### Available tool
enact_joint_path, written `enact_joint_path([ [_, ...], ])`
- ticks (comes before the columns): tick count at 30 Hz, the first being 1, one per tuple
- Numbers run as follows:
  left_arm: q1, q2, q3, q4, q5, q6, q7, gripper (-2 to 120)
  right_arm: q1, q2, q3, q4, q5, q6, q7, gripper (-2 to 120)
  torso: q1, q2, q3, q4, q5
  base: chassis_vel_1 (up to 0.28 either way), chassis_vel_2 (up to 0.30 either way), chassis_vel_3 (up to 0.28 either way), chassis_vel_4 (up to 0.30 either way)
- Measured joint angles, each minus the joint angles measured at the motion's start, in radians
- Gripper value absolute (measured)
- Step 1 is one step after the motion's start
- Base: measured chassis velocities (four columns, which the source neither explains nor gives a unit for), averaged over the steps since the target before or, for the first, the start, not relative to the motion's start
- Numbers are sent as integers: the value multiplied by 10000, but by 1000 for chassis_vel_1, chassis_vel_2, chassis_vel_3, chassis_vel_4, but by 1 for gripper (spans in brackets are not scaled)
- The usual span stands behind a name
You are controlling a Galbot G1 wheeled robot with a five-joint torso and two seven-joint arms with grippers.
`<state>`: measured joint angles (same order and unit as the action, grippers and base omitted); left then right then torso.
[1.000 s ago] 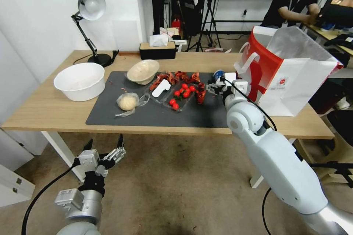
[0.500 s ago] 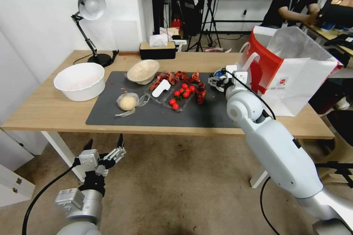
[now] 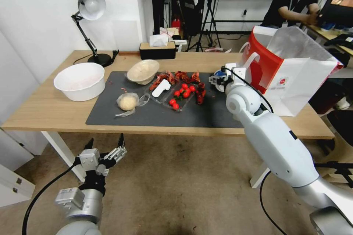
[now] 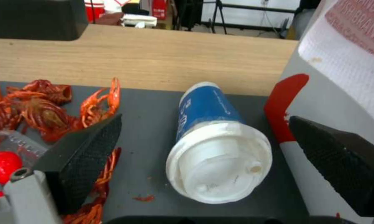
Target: Pick up the trash from the table and place it into the takeout bag.
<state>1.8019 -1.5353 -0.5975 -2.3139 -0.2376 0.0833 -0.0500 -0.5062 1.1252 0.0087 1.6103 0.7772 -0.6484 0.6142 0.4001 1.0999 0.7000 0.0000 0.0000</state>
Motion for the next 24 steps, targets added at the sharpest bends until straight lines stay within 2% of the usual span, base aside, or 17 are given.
enact_joint_path([
  [24,88,45,46,-110,4,31,0,100,423,18,-218,-1194,96,-81,-410,100,-2,0,1,-1,0,0,0,0,0],
])
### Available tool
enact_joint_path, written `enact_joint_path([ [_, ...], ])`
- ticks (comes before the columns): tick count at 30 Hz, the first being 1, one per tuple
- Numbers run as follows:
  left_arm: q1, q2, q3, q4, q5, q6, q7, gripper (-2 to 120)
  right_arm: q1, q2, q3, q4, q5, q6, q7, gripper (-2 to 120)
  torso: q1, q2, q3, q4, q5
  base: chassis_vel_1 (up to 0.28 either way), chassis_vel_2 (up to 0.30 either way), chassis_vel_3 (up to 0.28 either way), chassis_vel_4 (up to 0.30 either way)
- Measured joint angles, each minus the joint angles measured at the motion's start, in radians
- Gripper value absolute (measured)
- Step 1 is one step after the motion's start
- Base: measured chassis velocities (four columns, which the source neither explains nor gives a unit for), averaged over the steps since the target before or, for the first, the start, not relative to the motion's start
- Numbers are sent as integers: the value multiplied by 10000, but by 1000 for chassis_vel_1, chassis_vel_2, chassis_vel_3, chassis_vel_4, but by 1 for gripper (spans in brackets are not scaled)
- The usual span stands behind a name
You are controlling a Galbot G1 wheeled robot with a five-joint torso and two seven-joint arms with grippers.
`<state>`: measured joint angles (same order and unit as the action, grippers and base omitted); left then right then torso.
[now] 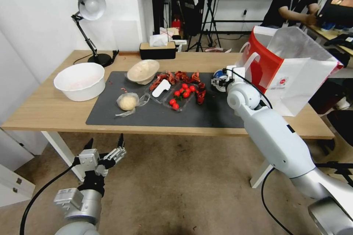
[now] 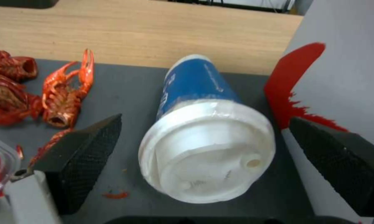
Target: Pick up the trash from the table and place it into the takeout bag.
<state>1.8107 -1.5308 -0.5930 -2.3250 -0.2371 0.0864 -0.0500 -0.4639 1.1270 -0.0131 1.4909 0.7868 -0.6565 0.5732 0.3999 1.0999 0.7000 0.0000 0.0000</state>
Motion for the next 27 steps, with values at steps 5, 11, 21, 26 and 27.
enact_joint_path([
  [5,37,-4,-29,0,8,-49,0,100,131,101,-58,-325,45,13,-91,100,0,0,-1,0,0,0,0,0,0],
  [11,63,-21,-47,-50,5,-75,0,100,242,223,-132,-572,52,79,-178,100,0,0,-1,0,0,0,0,0,0],
  [21,75,-7,-55,-88,5,-80,1,100,441,288,-207,-848,53,98,-281,100,1,0,-1,0,0,0,0,0,0],
  [26,48,-60,-26,-85,4,-93,2,100,513,313,-212,-1019,56,98,-285,100,1,0,0,0,0,0,0,0,0],
  [27,45,-64,-23,-84,5,-95,1,100,520,318,-209,-1057,60,99,-292,100,1,0,0,0,0,0,0,0,0],
])
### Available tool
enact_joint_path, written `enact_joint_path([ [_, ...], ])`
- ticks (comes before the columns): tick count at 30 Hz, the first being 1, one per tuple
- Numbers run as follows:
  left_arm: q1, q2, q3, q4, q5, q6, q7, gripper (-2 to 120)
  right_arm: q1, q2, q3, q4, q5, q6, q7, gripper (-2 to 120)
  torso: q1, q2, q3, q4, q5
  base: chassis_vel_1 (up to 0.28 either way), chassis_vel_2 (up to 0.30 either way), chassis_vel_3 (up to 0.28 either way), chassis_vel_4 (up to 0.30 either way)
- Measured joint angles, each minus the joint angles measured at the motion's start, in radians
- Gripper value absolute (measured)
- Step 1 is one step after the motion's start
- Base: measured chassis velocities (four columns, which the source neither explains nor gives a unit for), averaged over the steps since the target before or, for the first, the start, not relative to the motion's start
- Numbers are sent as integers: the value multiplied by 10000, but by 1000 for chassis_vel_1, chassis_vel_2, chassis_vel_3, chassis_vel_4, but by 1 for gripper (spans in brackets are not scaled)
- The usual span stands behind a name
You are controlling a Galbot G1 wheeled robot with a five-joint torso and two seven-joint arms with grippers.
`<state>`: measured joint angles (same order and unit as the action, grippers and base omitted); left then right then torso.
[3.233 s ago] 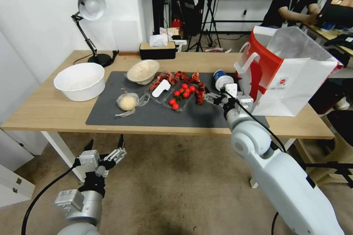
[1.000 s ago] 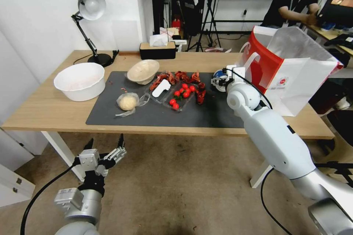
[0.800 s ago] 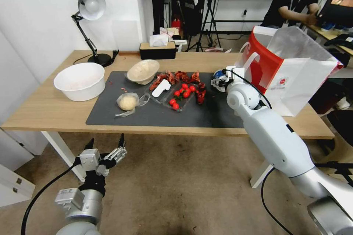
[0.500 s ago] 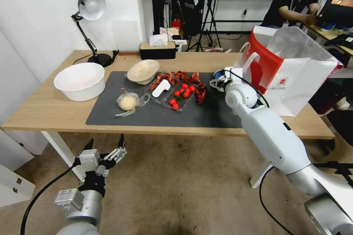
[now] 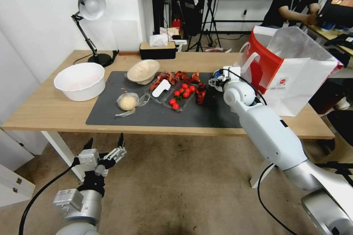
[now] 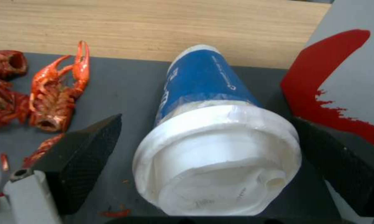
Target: Pick up the trash from the table and place it into the takeout bag.
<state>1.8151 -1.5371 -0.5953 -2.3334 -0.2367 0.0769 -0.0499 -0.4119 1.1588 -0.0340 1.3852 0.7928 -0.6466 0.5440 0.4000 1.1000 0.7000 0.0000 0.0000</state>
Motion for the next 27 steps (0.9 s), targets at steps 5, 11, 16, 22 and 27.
enact_joint_path([
  [5,-6,-3,-4,2,1,-5,0,100,1,13,29,-89,4,102,-38,100,0,0,0,0,0,0,0,0,0],
  [11,7,-11,-13,-6,4,-19,-7,100,-151,-8,115,-35,44,156,-84,82,-1,1,-1,-1,-2,0,0,0,0],
  [16,28,-14,-6,-29,19,-26,-10,100,-302,-21,182,98,50,184,-62,69,-1,1,-1,0,-1,0,0,0,0],
  [22,29,-23,-1,-40,29,-30,-12,100,-380,-64,219,201,70,185,-52,59,-1,2,-2,2,-1,0,0,0,0],
  [27,36,-45,15,-45,52,-51,-15,100,-511,-161,319,471,151,174,-9,58,0,2,0,0,1,0,0,0,0],
])
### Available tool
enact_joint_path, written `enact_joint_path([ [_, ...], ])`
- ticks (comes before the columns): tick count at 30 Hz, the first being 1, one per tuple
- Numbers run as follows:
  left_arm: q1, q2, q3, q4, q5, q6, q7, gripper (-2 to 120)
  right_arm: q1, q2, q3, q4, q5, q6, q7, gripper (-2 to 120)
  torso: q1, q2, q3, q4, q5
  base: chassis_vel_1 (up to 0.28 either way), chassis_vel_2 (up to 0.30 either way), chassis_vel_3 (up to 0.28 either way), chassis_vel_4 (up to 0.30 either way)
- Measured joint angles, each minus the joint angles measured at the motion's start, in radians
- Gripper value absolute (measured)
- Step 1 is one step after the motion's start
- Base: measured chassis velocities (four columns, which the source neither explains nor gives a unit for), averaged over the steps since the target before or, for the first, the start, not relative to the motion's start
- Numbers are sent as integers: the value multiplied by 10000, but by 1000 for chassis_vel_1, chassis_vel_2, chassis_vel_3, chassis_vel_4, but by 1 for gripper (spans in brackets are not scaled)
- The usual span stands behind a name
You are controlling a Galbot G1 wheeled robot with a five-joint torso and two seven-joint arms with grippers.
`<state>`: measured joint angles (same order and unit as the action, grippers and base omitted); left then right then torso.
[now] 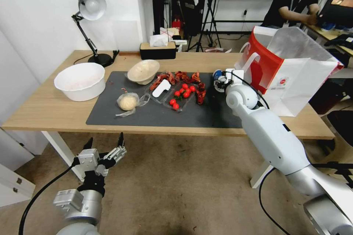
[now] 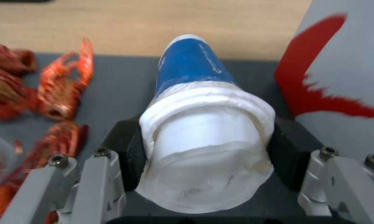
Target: Pick up the trash from the table and place it into the takeout bag.
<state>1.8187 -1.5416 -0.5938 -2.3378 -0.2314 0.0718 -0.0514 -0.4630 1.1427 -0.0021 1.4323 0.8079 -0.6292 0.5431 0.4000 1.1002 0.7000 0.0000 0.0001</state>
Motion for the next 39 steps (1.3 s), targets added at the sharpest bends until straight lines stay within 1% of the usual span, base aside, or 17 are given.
enact_joint_path([
  [4,2,-12,6,-15,22,-11,-3,100,-165,-141,99,468,30,-26,19,58,0,-1,1,-1,3,0,0,0,0],
  [6,7,-13,3,-20,47,-53,-9,100,-404,-442,244,1456,39,4,28,58,0,-1,1,0,2,0,0,0,0],
  [8,6,-14,3,-21,49,-61,-8,100,-423,-474,259,1552,40,10,27,58,0,-1,1,0,2,0,0,0,0],
  [9,8,-17,2,-21,58,-95,-9,100,-475,-574,309,1826,49,32,23,58,0,-1,0,1,-2,0,0,0,0],
  [10,4,-33,8,-21,81,-139,-9,100,-607,-856,452,2473,100,100,-10,58,-1,0,0,1,-1,0,0,0,0],
  [11,-3,-44,18,-12,97,-151,-8,100,-671,-1045,530,2832,173,128,-25,58,0,0,0,0,0,0,0,0,0],
  [12,-3,-44,18,-12,97,-151,-8,100,-671,-1045,530,2832,173,128,-25,58,0,0,0,0,0,0,0,0,0],
  [13,-15,-53,36,14,114,-156,-7,100,-718,-1256,618,3184,265,160,-54,58,0,0,0,0,0,0,0,0,0],
  [15,-26,-68,47,54,160,-158,-5,100,-826,-1932,1035,4217,466,331,-333,58,0,-1,0,0,-1,0,0,0,0],
  [16,-26,-68,47,54,160,-158,-5,100,-826,-1932,1035,4217,466,331,-333,58,0,-1,0,0,-1,0,0,0,0],
  [19,-34,-69,20,54,164,-158,-5,100,-848,-2457,1442,4885,541,674,-797,58,0,-2,0,0,0,0,0,0,0],
  [20,-34,-69,20,54,164,-158,-5,100,-848,-2457,1442,4885,541,674,-797,58,0,-2,0,0,0,0,0,0,0],
  [23,-71,-71,26,93,164,-159,-10,100,-729,-2893,1783,5255,612,1028,-1214,58,0,-2,0,1,-1,0,0,0,0],
  [28,-121,-60,47,130,161,-159,-12,100,-614,-3216,2150,5518,945,1170,-1433,58,0,-2,0,1,1,0,0,0,0],
  [30,-149,-33,50,148,156,-159,-13,100,-520,-3428,2352,5708,1431,1007,-1396,58,0,-2,-1,-1,-3,0,0,0,0],
  [35,-151,-16,45,149,132,-159,-15,100,-429,-3547,2565,5683,1570,1034,-1346,58,0,-2,0,1,-1,0,0,0,0],
  [39,-139,13,18,133,89,-160,-16,100,-370,-3626,2834,5601,1574,1052,-1096,58,0,-2,0,1,0,0,0,0,0],
])
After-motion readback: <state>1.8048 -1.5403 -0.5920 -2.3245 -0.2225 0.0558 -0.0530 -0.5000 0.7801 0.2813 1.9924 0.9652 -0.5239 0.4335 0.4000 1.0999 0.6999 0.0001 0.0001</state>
